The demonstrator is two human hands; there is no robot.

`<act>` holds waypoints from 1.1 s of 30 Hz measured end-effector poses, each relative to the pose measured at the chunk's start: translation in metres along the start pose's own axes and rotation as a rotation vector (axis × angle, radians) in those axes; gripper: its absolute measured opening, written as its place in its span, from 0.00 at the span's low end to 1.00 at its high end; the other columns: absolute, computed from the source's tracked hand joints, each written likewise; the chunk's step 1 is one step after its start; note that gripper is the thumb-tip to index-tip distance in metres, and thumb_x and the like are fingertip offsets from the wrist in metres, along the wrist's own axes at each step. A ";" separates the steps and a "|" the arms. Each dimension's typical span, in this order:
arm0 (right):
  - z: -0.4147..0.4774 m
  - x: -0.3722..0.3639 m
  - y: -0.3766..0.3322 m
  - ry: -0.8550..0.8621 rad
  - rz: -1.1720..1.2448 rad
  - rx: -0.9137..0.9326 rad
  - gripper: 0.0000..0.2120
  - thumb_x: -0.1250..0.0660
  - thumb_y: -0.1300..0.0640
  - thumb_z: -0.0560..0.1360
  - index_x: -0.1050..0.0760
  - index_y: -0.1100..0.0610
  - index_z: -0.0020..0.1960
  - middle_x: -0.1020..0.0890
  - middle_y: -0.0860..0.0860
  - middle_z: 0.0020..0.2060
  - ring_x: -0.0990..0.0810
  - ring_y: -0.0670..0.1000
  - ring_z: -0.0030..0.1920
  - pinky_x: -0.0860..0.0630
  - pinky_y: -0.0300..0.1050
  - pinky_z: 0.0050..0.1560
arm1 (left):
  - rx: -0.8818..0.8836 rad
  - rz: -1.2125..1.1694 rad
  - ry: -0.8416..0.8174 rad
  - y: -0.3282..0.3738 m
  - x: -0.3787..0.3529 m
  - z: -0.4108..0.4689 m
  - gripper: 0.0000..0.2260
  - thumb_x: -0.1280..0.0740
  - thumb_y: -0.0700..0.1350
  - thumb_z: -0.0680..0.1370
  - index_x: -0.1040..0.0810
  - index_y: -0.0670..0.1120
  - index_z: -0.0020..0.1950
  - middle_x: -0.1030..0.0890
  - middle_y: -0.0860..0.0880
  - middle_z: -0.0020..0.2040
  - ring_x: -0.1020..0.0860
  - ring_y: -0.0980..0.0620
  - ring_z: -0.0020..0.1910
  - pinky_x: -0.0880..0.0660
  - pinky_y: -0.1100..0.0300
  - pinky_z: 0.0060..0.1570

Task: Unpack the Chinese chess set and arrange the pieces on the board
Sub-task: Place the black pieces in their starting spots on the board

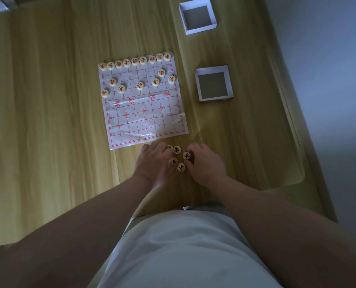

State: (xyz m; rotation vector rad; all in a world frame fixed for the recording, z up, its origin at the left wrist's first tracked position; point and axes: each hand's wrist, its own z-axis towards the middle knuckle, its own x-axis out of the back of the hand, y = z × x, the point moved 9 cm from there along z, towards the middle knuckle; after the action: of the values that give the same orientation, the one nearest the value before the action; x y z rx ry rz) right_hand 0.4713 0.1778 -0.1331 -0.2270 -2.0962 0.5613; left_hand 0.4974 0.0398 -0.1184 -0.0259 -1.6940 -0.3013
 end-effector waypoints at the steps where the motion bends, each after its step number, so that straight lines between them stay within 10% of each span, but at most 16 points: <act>1: 0.000 0.000 -0.001 -0.001 -0.013 0.007 0.08 0.34 0.49 0.80 0.28 0.47 0.59 0.25 0.46 0.52 0.23 0.49 0.48 0.23 0.51 0.54 | 0.004 0.003 -0.006 0.000 -0.001 0.000 0.13 0.34 0.58 0.75 0.20 0.50 0.51 0.22 0.51 0.49 0.26 0.47 0.51 0.33 0.52 0.54; 11: 0.018 0.020 -0.001 0.119 0.049 -0.014 0.08 0.38 0.50 0.82 0.27 0.50 0.59 0.27 0.47 0.54 0.24 0.48 0.44 0.20 0.48 0.47 | 0.063 -0.081 0.134 -0.006 0.014 -0.001 0.11 0.34 0.54 0.75 0.19 0.48 0.49 0.21 0.50 0.45 0.25 0.47 0.47 0.31 0.52 0.51; 23: 0.118 0.060 -0.034 0.230 0.057 -0.048 0.09 0.36 0.57 0.81 0.26 0.52 0.61 0.24 0.51 0.55 0.22 0.51 0.49 0.21 0.49 0.47 | 0.868 -0.348 0.117 -0.194 0.031 0.008 0.10 0.33 0.51 0.78 0.22 0.48 0.56 0.22 0.47 0.53 0.23 0.45 0.52 0.23 0.47 0.53; 33: 0.145 0.057 -0.042 0.191 0.039 -0.061 0.13 0.34 0.57 0.81 0.27 0.52 0.65 0.25 0.52 0.58 0.22 0.51 0.49 0.22 0.47 0.49 | 0.884 -0.360 0.040 -0.223 0.027 0.019 0.09 0.35 0.52 0.79 0.23 0.50 0.55 0.24 0.50 0.52 0.22 0.46 0.47 0.21 0.47 0.49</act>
State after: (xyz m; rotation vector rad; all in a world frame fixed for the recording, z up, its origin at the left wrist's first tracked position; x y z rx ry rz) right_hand 0.3217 0.1176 -0.1387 -0.3440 -1.9279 0.4799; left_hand 0.4325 -0.1750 -0.1350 0.9349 -1.6593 0.2022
